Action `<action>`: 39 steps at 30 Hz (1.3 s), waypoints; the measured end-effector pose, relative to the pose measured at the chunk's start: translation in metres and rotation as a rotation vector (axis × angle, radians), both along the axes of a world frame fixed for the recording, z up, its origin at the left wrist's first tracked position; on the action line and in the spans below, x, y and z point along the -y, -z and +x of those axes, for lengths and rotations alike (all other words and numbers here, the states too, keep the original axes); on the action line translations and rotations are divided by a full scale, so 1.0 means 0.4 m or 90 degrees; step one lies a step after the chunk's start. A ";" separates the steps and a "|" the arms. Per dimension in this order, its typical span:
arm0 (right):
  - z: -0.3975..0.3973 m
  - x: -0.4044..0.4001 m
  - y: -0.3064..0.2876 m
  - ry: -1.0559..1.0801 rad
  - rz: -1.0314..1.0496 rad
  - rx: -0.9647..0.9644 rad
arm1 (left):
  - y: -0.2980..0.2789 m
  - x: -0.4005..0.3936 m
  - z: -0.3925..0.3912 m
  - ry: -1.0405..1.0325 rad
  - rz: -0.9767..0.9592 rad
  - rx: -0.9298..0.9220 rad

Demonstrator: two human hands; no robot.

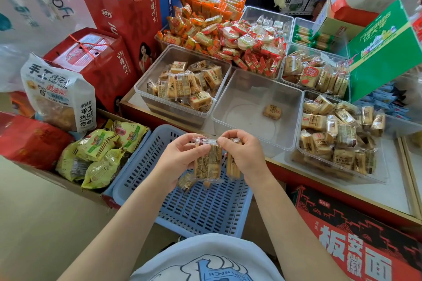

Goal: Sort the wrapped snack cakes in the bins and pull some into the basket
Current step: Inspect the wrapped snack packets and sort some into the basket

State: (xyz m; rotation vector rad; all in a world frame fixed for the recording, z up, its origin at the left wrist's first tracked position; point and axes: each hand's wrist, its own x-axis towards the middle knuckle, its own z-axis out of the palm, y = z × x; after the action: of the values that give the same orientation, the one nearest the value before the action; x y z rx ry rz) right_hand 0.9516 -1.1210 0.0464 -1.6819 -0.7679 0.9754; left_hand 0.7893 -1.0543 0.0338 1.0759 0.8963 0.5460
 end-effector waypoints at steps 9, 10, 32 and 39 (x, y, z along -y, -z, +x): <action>-0.017 -0.001 0.001 -0.046 -0.018 -0.026 | 0.019 -0.008 -0.029 -0.041 0.020 0.045; -0.019 -0.001 0.001 -0.046 -0.017 -0.025 | 0.020 -0.009 -0.029 -0.040 0.018 0.041; 0.009 -0.039 0.006 -0.038 -0.103 -0.132 | -0.001 -0.033 0.023 0.053 -0.171 -0.024; -0.003 -0.054 0.000 -0.049 -0.126 -0.095 | -0.009 -0.045 0.002 0.003 -0.281 0.060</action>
State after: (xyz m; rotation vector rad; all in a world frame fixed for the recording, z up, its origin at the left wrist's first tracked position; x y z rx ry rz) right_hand 0.9505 -1.0992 0.0465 -1.7345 -0.6582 1.2505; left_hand 0.7902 -1.0362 0.0375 0.6456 0.8793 0.3680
